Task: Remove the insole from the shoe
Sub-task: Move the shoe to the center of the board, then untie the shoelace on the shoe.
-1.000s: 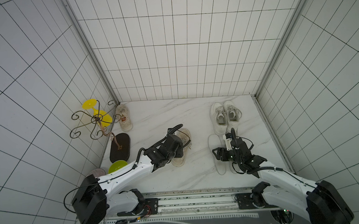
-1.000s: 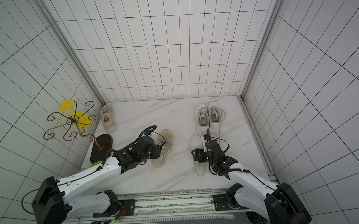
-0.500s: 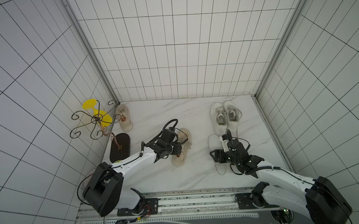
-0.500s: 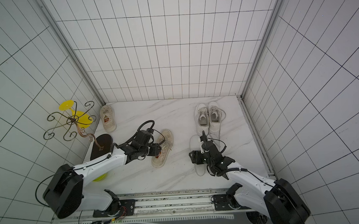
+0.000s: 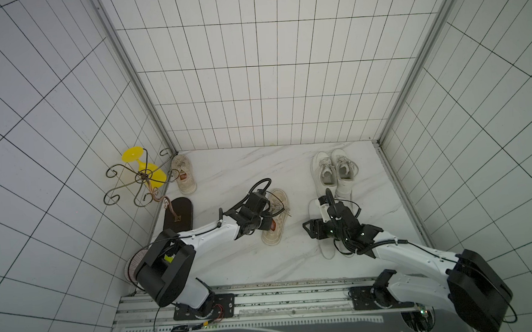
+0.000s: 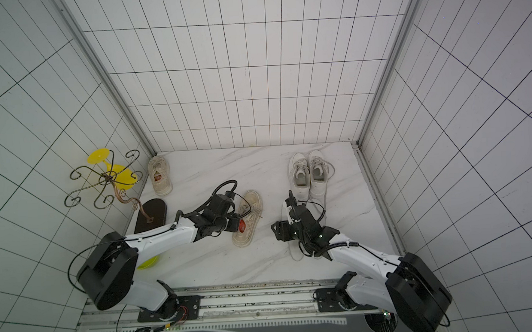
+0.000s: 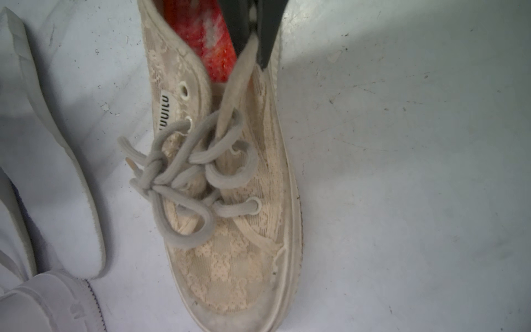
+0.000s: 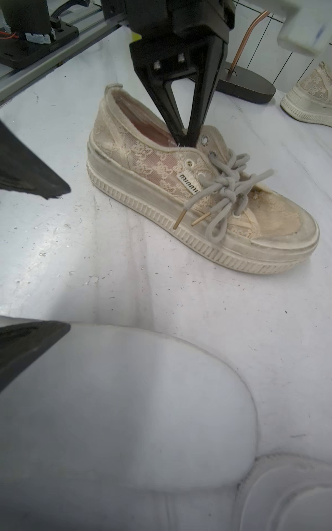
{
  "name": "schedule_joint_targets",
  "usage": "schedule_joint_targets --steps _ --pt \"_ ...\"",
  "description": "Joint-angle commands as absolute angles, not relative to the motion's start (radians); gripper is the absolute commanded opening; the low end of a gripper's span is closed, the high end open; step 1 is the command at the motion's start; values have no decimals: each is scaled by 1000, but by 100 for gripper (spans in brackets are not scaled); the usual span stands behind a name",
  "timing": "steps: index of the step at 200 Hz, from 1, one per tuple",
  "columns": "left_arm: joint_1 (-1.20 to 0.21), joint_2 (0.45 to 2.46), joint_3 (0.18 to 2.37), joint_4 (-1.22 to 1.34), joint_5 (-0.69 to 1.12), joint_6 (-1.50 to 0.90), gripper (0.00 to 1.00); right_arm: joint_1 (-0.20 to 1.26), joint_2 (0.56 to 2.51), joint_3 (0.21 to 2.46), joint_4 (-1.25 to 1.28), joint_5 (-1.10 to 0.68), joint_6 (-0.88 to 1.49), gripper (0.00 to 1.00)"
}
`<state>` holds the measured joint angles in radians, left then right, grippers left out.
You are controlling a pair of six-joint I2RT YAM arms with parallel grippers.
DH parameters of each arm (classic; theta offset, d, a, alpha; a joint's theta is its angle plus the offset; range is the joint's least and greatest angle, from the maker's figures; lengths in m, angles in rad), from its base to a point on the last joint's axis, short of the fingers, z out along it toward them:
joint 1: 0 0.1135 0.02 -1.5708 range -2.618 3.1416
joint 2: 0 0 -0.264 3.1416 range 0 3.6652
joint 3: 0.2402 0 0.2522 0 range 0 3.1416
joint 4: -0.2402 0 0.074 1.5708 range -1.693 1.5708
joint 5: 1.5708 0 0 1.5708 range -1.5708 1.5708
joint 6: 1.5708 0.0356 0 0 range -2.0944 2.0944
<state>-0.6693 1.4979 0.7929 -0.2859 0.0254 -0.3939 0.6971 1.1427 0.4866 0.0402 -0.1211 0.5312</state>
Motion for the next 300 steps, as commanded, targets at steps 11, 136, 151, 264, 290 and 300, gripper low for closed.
schedule_joint_targets --steps 11,136,151,264,290,300 --pt "-716 1538 801 -240 82 -331 0 720 1163 620 23 -115 479 63" --pt "-783 1546 744 -106 149 -259 0 735 1295 720 -36 -109 415 33" --pt "-783 1545 744 -104 149 -259 0 735 1297 722 -38 -106 413 32" --pt "-783 1527 736 -91 155 -258 0 739 1397 781 -51 -58 405 28" --pt "-783 1519 731 -91 137 -261 0 743 1401 785 -52 -50 406 21" --pt "-783 1510 727 -88 125 -265 0 743 1397 785 -54 -42 407 16"
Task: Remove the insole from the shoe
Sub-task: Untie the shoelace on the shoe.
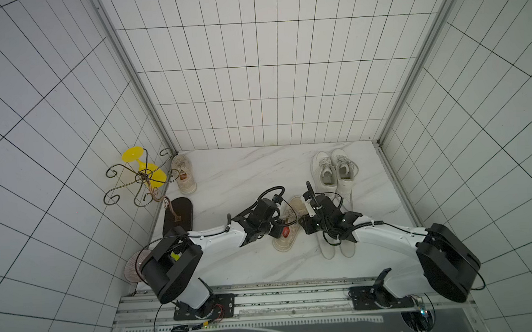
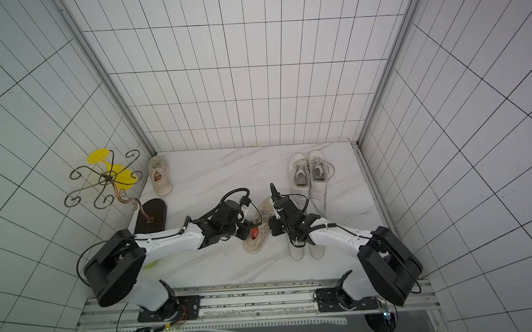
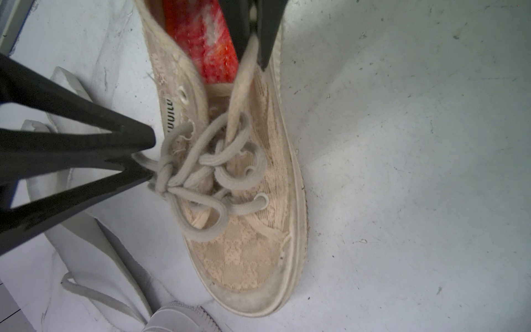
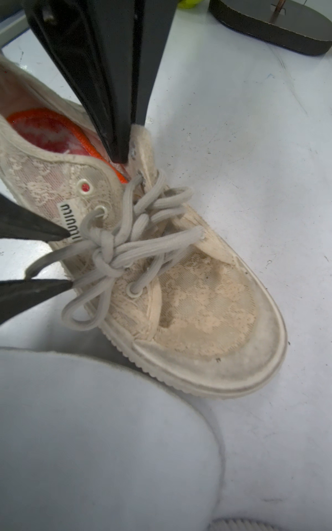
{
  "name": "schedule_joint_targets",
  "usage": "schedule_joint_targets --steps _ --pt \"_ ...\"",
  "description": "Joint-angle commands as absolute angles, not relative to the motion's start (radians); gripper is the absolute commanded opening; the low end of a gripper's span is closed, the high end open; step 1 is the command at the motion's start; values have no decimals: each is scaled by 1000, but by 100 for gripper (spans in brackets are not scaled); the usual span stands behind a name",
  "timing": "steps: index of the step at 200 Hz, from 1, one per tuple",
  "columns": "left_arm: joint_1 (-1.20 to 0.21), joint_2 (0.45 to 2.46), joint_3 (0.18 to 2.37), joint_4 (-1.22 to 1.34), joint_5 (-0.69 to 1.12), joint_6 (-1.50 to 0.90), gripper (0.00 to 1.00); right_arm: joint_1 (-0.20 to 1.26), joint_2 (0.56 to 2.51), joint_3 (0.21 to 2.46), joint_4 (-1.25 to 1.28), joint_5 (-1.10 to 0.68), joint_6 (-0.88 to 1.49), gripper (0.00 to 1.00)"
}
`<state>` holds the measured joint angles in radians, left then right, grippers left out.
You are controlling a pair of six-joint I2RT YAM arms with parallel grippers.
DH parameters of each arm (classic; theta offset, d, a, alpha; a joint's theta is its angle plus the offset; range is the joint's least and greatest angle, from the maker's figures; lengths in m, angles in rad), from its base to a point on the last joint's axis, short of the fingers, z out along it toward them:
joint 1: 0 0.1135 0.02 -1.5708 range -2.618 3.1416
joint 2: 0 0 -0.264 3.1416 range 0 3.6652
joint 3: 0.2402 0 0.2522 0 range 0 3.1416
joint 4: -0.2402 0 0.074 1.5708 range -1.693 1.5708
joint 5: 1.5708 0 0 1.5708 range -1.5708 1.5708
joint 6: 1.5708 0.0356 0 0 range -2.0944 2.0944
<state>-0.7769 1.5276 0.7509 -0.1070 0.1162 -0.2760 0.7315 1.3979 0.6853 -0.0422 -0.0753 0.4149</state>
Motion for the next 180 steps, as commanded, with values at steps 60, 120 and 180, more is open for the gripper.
schedule_joint_targets --steps 60,120,180 --pt "-682 1453 676 -80 32 -341 0 745 1313 739 -84 27 422 0" --pt "-633 1434 655 -82 7 -362 0 744 1255 694 -99 96 445 0" --pt "-624 1437 653 -90 -22 -367 0 736 1183 676 -120 152 458 0"
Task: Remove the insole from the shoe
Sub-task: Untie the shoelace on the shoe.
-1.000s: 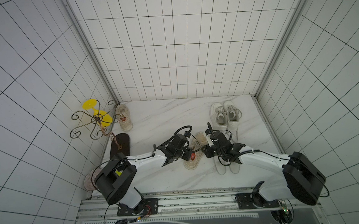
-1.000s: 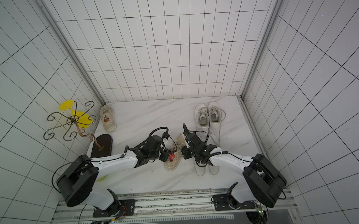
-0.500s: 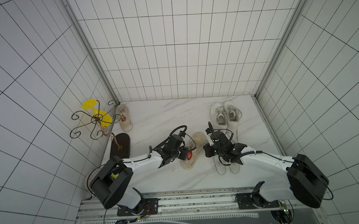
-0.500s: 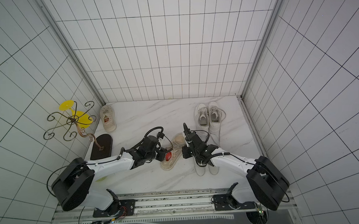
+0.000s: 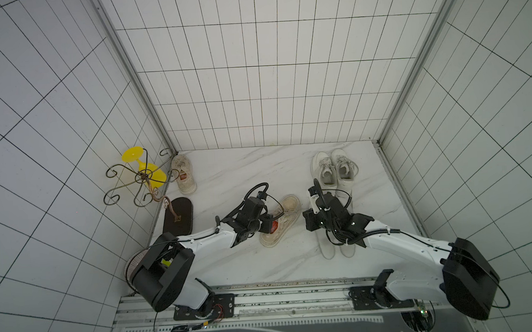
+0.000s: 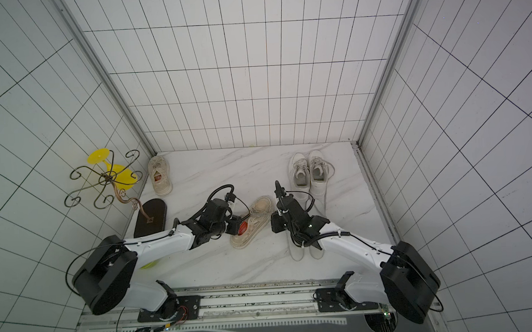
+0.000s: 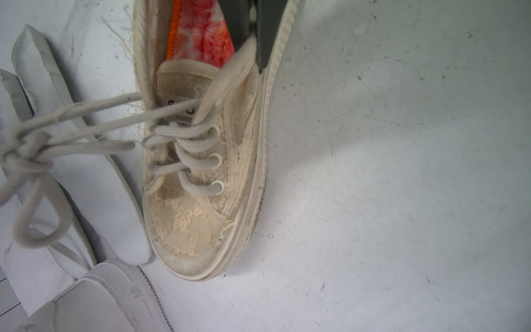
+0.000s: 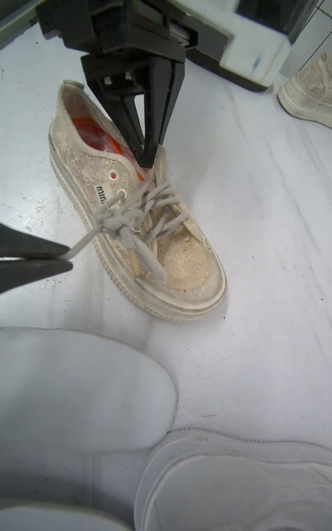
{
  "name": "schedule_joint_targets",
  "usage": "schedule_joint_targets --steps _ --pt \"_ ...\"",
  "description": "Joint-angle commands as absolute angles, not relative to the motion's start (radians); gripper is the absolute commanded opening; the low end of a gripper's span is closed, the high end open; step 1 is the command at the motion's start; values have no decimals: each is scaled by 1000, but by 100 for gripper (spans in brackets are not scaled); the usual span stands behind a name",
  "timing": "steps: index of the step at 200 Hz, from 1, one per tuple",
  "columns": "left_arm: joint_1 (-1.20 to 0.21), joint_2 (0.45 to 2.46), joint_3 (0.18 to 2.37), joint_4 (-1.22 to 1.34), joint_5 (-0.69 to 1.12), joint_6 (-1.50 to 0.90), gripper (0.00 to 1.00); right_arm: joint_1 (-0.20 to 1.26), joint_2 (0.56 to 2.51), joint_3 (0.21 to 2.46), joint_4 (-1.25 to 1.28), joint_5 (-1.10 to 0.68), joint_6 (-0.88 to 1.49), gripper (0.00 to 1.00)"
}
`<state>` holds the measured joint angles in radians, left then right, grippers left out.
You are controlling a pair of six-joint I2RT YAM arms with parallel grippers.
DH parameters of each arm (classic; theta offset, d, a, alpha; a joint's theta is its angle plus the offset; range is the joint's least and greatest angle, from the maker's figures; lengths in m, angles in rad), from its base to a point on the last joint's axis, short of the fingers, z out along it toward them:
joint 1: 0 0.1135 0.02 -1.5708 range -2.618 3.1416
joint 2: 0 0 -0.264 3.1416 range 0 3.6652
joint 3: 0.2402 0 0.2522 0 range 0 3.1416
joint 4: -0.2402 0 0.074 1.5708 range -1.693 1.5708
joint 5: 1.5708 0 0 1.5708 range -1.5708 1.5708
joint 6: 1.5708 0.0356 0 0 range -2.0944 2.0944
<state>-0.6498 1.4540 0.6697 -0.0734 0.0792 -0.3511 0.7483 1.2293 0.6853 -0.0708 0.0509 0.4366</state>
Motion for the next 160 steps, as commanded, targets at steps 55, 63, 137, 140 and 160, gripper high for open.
schedule_joint_targets --steps 55,63,137,140,160 --pt "-620 1440 653 -93 -32 -368 0 702 1122 659 -144 205 480 0" --pt "-618 1441 654 -93 -31 -368 0 691 1106 655 -145 207 483 0" --pt "-617 1439 653 -96 -38 -367 0 592 1054 658 -211 226 488 0" --pt "-617 1439 653 -96 -38 -367 0 586 1050 659 -216 232 486 0" --pt "-618 1440 653 -96 -42 -368 0 522 1012 675 -262 253 474 0"
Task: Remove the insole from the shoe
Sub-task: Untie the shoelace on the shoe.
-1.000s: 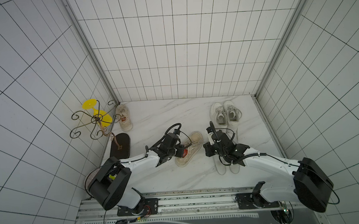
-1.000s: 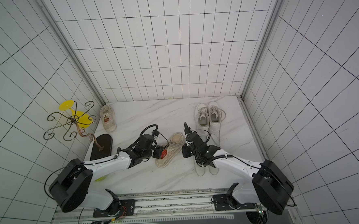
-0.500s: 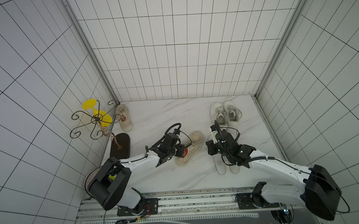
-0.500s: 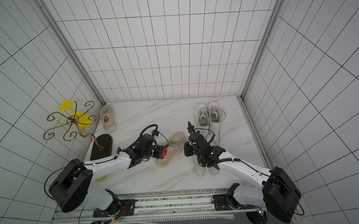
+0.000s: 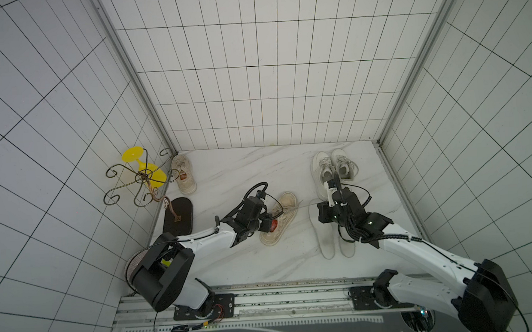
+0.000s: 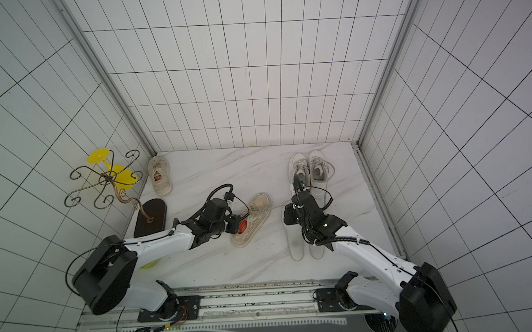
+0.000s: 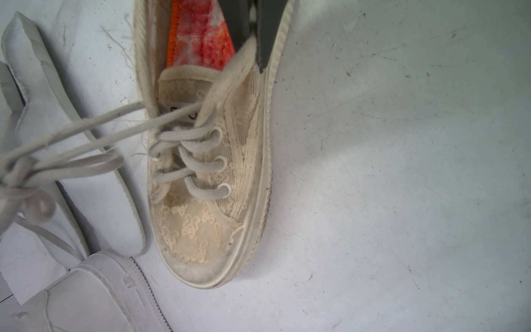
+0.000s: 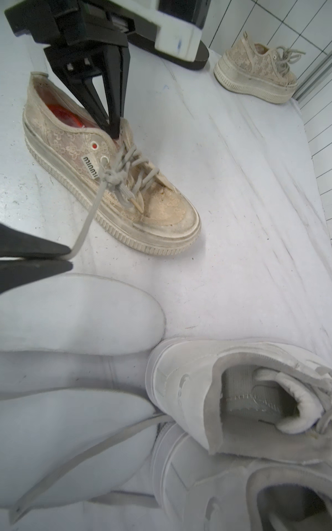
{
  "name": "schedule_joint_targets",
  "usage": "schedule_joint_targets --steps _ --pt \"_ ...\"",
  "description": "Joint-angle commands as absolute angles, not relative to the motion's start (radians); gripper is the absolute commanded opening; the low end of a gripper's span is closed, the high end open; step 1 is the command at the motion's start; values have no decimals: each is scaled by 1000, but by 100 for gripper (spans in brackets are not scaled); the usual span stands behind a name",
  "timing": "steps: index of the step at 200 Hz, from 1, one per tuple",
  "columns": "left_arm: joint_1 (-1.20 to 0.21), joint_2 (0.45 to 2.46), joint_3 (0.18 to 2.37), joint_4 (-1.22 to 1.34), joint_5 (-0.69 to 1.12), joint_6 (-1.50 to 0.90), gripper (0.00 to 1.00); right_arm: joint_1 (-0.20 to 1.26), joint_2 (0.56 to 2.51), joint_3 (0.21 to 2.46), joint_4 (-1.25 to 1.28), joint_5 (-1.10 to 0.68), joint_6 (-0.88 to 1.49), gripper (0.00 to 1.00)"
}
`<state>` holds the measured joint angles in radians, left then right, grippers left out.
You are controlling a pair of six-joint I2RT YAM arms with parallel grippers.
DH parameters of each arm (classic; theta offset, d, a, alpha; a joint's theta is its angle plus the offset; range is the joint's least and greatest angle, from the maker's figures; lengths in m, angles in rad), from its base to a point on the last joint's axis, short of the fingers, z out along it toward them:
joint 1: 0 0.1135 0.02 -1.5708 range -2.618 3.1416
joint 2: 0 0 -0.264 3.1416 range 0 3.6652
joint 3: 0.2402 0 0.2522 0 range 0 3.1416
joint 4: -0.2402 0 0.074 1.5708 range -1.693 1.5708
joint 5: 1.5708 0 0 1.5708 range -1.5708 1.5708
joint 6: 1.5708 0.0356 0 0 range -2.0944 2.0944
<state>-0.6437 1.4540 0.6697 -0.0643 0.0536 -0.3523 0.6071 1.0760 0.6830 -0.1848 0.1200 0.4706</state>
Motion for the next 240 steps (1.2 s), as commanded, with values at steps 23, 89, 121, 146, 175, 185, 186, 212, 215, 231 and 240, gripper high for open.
schedule_joint_targets --steps 23,89,121,146,175,185,186,212,215,231,240 --pt "-618 1443 655 -95 -39 -368 0 424 956 681 -297 245 462 0" --pt "-617 1443 653 -86 -27 -365 0 319 961 639 -266 91 460 0" --pt "-621 1434 648 -64 13 -355 0 354 1027 611 -177 -118 420 16" --pt "-653 1416 643 -43 34 -337 0 478 1091 638 -194 -2 389 52" --pt "-719 1400 650 -28 35 -310 0 591 1155 704 -200 55 354 65" --pt "-736 1393 650 -24 34 -302 0 622 1174 719 -188 57 340 67" --pt "-738 1393 650 -24 35 -301 0 625 1176 720 -187 57 340 68" --pt "-754 1378 644 -11 49 -294 0 678 1235 743 -162 55 321 71" --pt "-754 1377 644 -10 51 -293 0 683 1242 744 -160 55 321 71" --pt "-756 1373 643 -6 65 -287 0 700 1276 750 -144 48 319 71" --pt "-756 1369 640 -2 74 -286 0 710 1293 756 -134 42 319 71"
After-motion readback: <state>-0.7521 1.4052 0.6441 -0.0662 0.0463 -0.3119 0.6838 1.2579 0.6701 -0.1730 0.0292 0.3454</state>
